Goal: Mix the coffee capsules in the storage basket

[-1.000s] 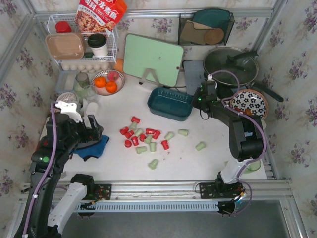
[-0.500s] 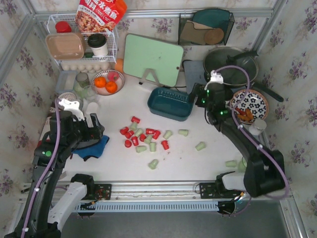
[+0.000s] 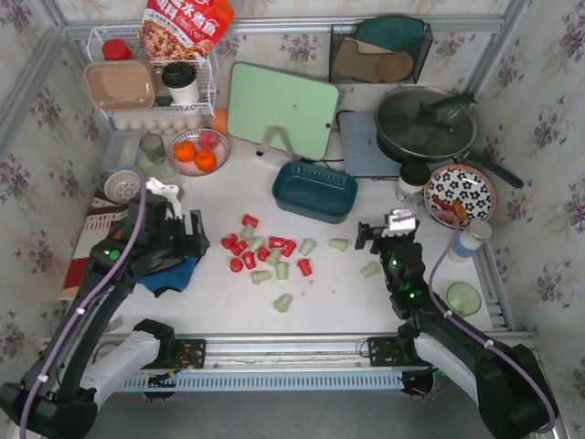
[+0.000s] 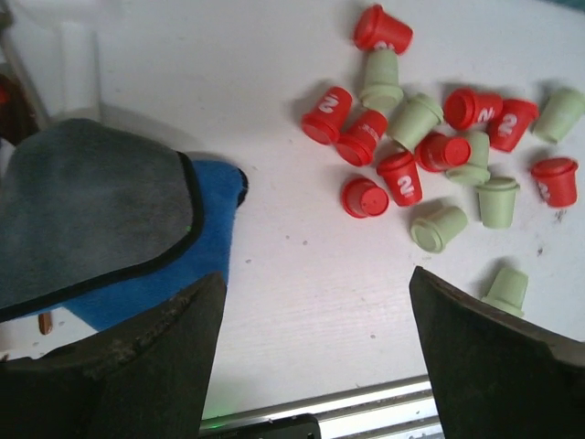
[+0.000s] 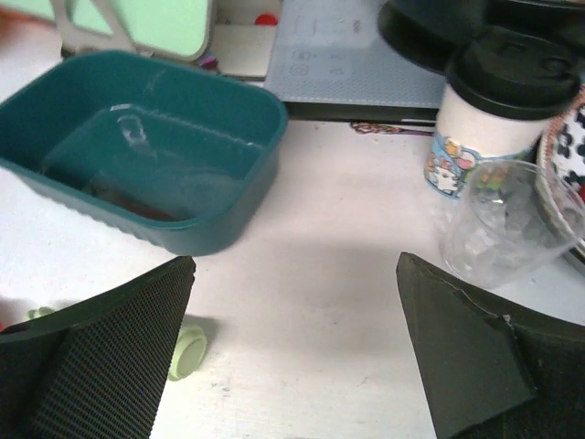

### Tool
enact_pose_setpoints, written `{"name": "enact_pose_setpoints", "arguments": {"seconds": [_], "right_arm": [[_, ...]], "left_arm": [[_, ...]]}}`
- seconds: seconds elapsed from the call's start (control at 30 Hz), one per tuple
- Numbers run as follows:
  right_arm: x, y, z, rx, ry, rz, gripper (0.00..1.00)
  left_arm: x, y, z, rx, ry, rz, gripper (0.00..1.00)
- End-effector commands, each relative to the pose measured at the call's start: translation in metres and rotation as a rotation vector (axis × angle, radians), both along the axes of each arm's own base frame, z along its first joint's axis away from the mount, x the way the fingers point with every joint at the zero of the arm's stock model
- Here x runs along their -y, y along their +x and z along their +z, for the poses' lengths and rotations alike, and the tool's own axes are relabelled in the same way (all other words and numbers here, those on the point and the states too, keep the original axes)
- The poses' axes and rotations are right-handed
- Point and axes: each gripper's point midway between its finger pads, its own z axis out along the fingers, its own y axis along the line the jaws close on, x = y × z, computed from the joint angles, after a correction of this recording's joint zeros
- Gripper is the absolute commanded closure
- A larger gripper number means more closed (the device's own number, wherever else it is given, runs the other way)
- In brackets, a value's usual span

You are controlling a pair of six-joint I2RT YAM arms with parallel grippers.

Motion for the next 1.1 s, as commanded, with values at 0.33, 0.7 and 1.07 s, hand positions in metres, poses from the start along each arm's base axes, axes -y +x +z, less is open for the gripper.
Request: {"name": "enact_pose_setpoints", "arguments": {"seconds": [0.33, 0.7, 1.07], "right_arm": [[0.017, -0.004, 0.042, 0.181, 0.214, -0.116, 0.0], [0.017, 0.007, 0.033, 0.032, 0.198, -0.171, 0.0], [0.015, 0.008, 0.027, 0.015, 0.186, -0.165, 0.0]], "left_arm": [[0.064, 0.012, -0.066, -0.136, 0.195, -0.052, 0.22], [0.076, 0.015, -0.114, -0.275, 0.233, -0.005, 0.34], [0.096, 0.025, -0.147, -0.316, 0.196, -0.013, 0.44]]}}
